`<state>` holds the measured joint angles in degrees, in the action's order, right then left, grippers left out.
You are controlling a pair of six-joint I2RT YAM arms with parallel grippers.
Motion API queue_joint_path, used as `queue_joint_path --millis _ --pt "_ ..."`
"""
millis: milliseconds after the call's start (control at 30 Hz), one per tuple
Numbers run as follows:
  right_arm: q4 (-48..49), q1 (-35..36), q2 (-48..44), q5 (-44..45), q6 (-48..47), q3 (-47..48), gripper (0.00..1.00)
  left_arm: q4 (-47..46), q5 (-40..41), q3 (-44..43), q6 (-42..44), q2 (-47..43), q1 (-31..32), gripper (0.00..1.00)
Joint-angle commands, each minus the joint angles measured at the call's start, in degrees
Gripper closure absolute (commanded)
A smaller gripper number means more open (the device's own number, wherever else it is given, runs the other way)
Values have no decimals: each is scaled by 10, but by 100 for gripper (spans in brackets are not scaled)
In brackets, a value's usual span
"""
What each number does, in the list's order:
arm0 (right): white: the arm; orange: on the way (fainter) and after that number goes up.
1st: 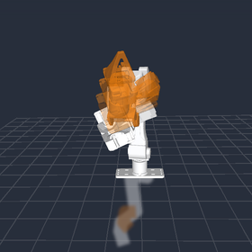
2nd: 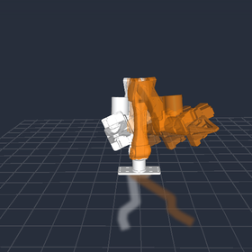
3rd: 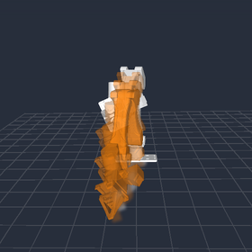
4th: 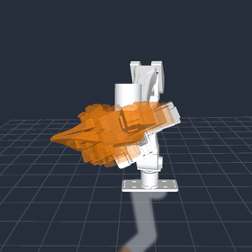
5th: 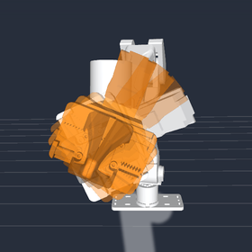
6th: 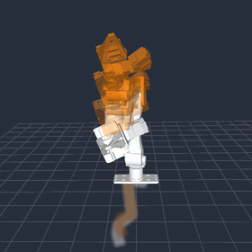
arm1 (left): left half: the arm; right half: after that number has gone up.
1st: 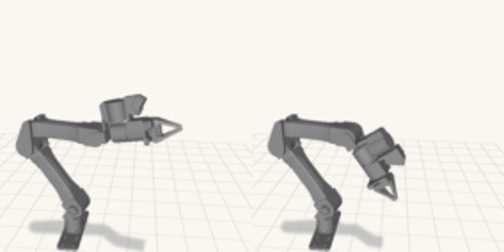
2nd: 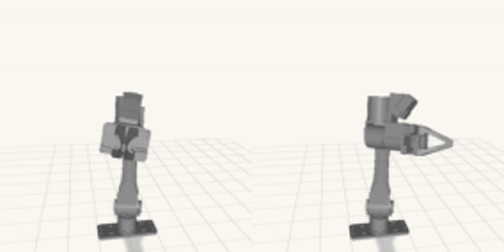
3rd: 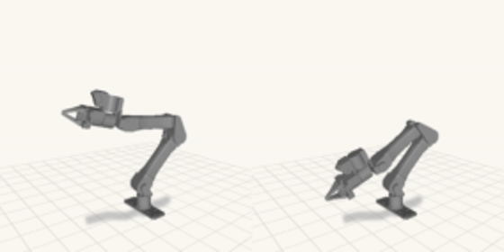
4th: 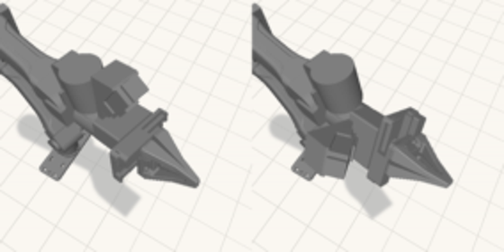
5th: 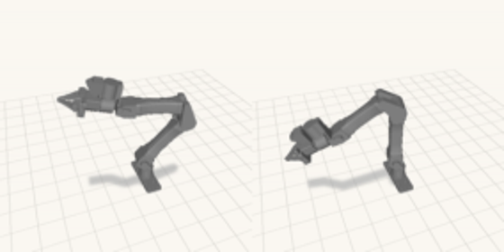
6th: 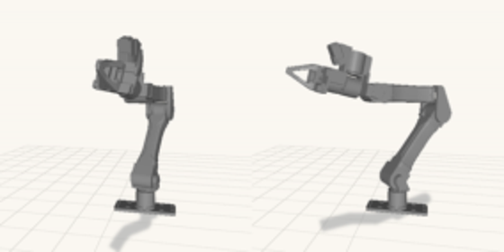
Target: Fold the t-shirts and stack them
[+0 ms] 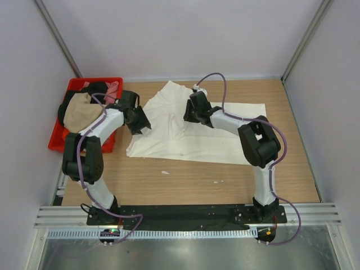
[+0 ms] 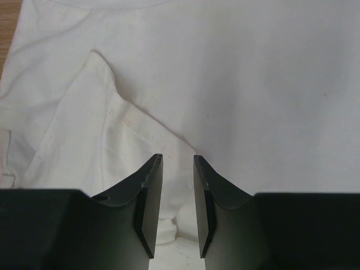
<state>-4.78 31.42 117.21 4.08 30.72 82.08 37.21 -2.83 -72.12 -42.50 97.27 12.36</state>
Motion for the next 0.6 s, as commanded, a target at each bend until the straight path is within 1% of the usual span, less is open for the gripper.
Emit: queue_joint_path --millis 0,133,267,367,467,500,567 --pt "18 0 7 3 -33 10 66 -73 -89 -25 -11 54 1 49" --pt "11 0 17 4 -40 12 66 -122 -111 -24 -18 99 1 51" --pt "15 0 29 -6 -44 14 66 -123 -109 -36 -17 143 1 52" --pt "18 2 35 -4 -46 13 67 -114 -85 -36 -14 163 1 53" --pt "23 2 29 13 -48 4 77 -101 -61 -29 -14 174 1 53" --pt "24 2 27 20 -48 2 84 -97 -55 -29 -14 177 1 53" --pt "30 2 19 28 -51 -3 91 -90 -43 -28 -12 180 2 54"
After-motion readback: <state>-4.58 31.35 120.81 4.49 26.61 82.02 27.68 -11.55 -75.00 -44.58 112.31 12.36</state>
